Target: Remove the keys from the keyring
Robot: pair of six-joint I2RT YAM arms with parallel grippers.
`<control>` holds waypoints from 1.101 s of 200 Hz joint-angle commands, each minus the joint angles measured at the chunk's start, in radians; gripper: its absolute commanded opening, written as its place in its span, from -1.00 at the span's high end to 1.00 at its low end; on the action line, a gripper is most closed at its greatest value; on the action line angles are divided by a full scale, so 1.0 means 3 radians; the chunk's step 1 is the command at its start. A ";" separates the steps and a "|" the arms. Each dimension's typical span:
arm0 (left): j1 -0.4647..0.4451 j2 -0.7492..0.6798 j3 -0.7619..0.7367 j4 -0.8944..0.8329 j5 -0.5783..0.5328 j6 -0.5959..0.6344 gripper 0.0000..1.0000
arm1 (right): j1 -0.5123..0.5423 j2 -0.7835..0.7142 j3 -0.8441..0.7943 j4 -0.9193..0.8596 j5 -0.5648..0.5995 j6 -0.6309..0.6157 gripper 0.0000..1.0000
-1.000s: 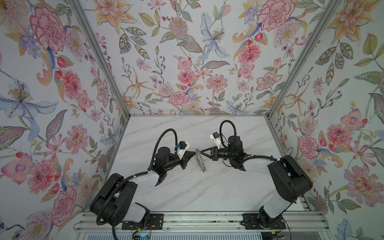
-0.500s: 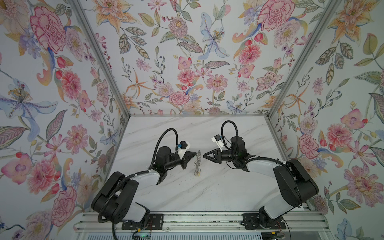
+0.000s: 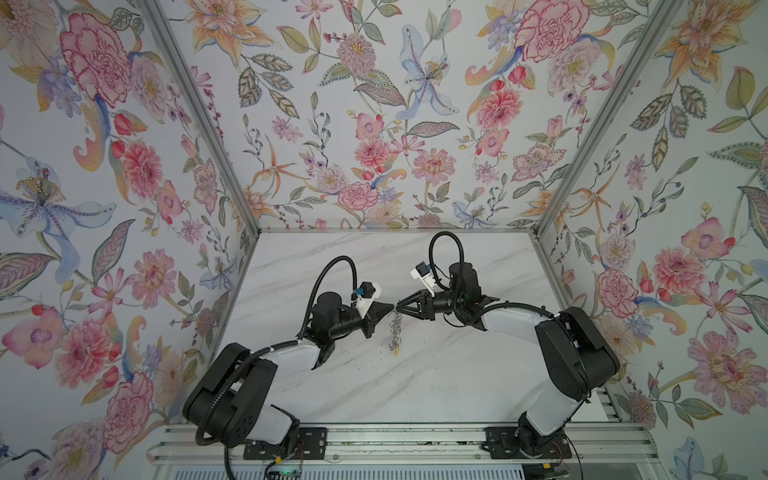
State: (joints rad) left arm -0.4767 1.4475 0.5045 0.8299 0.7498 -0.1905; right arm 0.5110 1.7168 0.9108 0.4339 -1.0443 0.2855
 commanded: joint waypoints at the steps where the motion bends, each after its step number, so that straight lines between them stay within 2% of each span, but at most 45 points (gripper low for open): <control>1: 0.0025 -0.0008 0.0082 0.0020 0.0055 -0.0004 1.00 | 0.0035 0.0017 0.0079 -0.0136 -0.0067 -0.0150 0.36; 40: 0.0024 -0.0011 0.0078 0.0032 0.0054 -0.0015 1.00 | 0.0053 -0.0006 0.0099 -0.0286 -0.0024 -0.0244 0.45; 95: 0.0024 -0.0075 0.0053 -0.0030 -0.0039 0.0039 1.00 | 0.0037 -0.0024 0.0069 -0.0383 0.0004 -0.0303 0.79; 220: 0.0024 -0.0232 -0.0049 -0.0046 -0.0247 0.0123 1.00 | -0.0007 -0.0183 0.0021 -0.0544 0.0162 -0.0434 0.97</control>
State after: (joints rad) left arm -0.4770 1.4059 0.4908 0.7811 0.7067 -0.1722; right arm 0.5194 1.6886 0.9215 0.3054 -1.0172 0.1860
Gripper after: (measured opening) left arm 0.044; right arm 0.048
